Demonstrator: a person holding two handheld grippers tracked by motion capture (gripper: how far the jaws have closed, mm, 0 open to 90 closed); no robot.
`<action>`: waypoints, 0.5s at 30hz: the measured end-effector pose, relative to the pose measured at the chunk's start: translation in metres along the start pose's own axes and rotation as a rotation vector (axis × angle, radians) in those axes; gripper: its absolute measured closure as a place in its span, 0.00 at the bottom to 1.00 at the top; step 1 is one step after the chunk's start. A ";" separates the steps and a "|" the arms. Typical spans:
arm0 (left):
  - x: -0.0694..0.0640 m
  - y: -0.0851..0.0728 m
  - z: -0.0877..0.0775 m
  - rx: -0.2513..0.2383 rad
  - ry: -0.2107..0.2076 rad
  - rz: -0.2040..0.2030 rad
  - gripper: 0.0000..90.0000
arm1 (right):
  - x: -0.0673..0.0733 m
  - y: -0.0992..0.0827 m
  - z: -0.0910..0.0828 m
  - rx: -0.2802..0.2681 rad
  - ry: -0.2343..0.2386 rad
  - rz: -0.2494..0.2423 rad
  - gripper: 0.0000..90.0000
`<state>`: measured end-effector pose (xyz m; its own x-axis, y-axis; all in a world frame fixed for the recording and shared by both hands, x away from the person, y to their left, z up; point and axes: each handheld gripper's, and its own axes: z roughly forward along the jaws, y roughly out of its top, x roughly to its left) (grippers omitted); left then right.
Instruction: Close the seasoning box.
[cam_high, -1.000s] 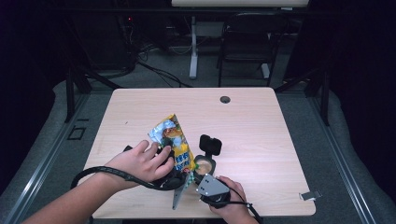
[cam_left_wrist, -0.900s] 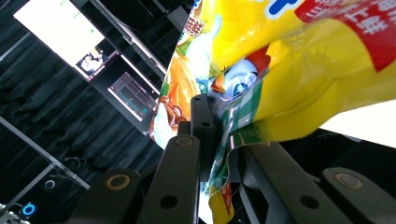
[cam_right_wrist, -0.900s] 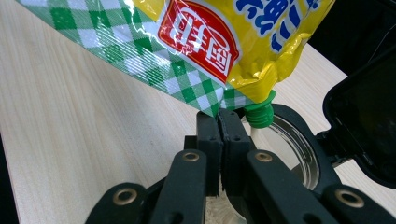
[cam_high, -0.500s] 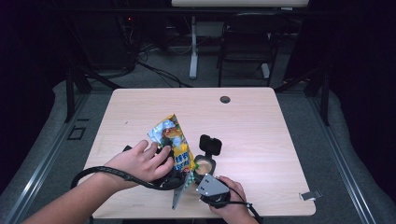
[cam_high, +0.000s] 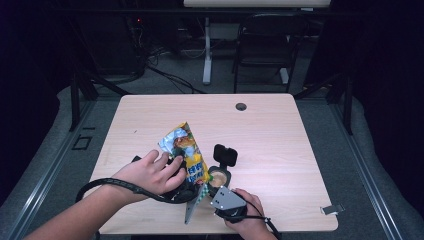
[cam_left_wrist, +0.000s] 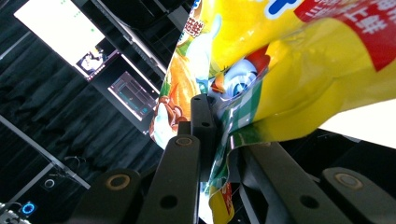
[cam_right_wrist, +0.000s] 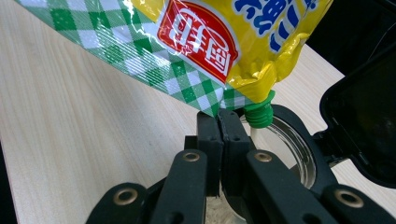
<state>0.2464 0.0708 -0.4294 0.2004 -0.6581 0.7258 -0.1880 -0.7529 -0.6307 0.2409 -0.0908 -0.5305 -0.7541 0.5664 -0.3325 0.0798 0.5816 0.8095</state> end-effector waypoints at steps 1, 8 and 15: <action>0.000 0.000 0.000 -0.002 0.000 -0.004 0.97 | 0.000 0.000 0.000 0.000 0.000 0.000 0.99; -0.005 -0.004 0.004 -0.025 -0.014 -0.054 0.97 | 0.000 0.000 -0.001 -0.002 -0.005 0.001 0.99; -0.011 -0.005 0.006 -0.026 -0.037 -0.075 0.97 | 0.000 -0.001 -0.001 0.014 -0.011 -0.006 1.00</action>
<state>0.2510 0.0816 -0.4355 0.2505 -0.6004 0.7595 -0.1957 -0.7997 -0.5676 0.2402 -0.0919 -0.5304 -0.7475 0.5689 -0.3431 0.0841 0.5933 0.8006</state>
